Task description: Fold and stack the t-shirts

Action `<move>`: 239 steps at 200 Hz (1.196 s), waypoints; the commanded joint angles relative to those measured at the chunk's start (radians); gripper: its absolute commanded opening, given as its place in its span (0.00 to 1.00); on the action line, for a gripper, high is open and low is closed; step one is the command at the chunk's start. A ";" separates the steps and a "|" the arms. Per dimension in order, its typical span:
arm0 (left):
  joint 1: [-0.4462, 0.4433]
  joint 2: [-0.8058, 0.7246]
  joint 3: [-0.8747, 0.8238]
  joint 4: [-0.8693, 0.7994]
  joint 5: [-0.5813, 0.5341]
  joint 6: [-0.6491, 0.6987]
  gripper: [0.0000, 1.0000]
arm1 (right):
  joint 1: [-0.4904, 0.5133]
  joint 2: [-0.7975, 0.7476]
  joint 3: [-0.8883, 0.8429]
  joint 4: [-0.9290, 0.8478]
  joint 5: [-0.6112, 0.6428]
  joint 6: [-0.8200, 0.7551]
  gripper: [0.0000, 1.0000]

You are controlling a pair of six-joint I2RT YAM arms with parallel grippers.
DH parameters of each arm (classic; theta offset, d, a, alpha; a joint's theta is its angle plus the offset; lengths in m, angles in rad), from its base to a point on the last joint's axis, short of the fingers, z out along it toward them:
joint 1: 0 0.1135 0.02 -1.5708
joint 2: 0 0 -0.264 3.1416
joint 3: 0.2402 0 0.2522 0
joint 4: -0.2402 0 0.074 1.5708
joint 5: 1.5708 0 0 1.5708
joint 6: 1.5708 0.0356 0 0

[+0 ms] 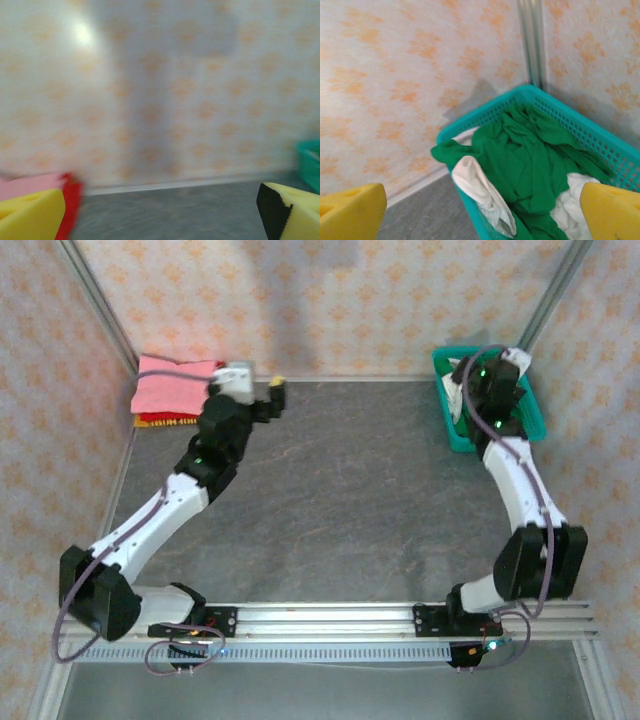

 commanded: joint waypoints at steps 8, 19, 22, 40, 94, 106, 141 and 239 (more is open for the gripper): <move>-0.123 0.201 0.190 -0.262 0.282 0.094 0.99 | -0.087 0.260 0.316 -0.408 -0.148 0.109 0.96; -0.169 0.267 0.252 -0.290 0.323 0.090 0.97 | -0.121 0.366 0.444 -0.488 -0.209 0.125 0.96; -0.180 0.284 0.263 -0.294 0.333 0.088 0.96 | -0.128 0.390 0.474 -0.505 -0.213 0.127 0.96; -0.244 0.365 0.325 -0.307 0.373 0.073 0.93 | -0.163 0.544 0.643 -0.590 -0.210 0.123 0.96; -0.372 0.443 0.308 -0.273 0.348 0.051 0.90 | -0.233 0.935 1.131 -0.761 -0.299 0.130 0.93; -0.376 0.434 0.277 -0.251 0.336 0.038 0.90 | -0.238 1.001 1.216 -0.779 -0.330 0.138 0.93; -0.376 0.418 0.200 -0.201 0.305 0.013 0.90 | -0.239 1.088 1.254 -0.716 -0.377 0.167 0.89; -0.377 0.415 0.145 -0.162 0.284 -0.029 0.89 | -0.228 1.196 1.267 -0.606 -0.454 0.173 0.43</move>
